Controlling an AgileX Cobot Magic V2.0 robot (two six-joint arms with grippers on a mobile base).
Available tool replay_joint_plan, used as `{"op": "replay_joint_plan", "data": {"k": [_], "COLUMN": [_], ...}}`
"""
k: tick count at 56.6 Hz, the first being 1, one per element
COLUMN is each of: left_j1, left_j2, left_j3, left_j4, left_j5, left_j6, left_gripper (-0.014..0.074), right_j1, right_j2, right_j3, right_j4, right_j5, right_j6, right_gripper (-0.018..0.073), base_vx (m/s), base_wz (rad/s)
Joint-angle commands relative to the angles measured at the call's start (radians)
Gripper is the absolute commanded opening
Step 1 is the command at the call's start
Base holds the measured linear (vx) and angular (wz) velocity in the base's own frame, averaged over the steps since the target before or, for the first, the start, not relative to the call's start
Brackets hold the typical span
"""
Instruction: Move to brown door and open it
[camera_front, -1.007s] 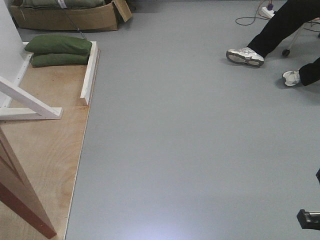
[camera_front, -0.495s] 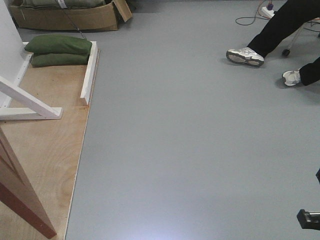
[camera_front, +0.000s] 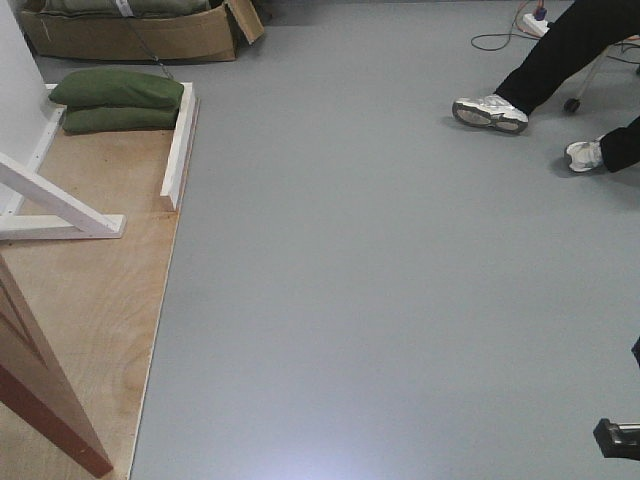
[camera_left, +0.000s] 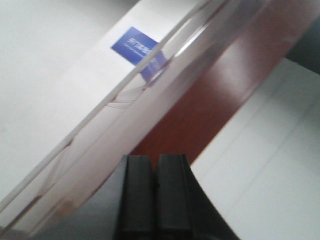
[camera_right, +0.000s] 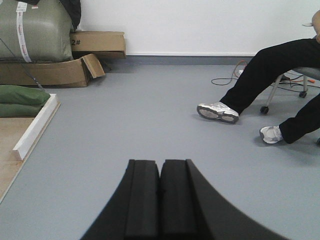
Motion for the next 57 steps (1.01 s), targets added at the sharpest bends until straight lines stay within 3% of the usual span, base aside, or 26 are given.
{"op": "replay_joint_plan", "data": {"k": [1, 10, 27, 39, 47, 57], "left_j1": [0.001, 0.054, 0.190, 0.192, 0.191, 0.191], "left_j2": [0.026, 0.093, 0.175, 0.176, 0.176, 0.176], "left_j3": [-0.088, -0.174, -0.216, -0.216, -0.216, -0.216], "left_j4": [-0.075, -0.194, -0.346, -0.331, -0.264, -0.260], "left_j5": [-0.056, -0.054, 0.164, 0.342, 0.483, 0.538], "left_j6": [0.133, 0.192, 0.192, 0.192, 0.192, 0.192], "left_gripper": [-0.0003, -0.0003, -0.0003, -0.0003, -0.0003, -0.0003], "right_j1": [-0.003, -0.003, -0.003, -0.003, -0.003, -0.003], "right_j2": [-0.014, -0.014, -0.014, -0.014, -0.014, -0.014], "right_j3": [0.005, 0.005, 0.005, 0.005, 0.005, 0.005], "right_j4": [-0.006, -0.006, -0.006, -0.006, -0.006, -0.006], "right_j5": [-0.082, -0.082, -0.082, -0.082, -0.082, -0.082], "right_j6": [-0.005, -0.005, -0.005, -0.005, -0.005, -0.005], "right_gripper": [0.0000, 0.0000, 0.0000, 0.0000, 0.0000, 0.0000], "base_vx": [0.00, 0.00, 0.00, 0.00, 0.00, 0.00], "base_wz": [0.00, 0.00, 0.00, 0.00, 0.00, 0.00]}}
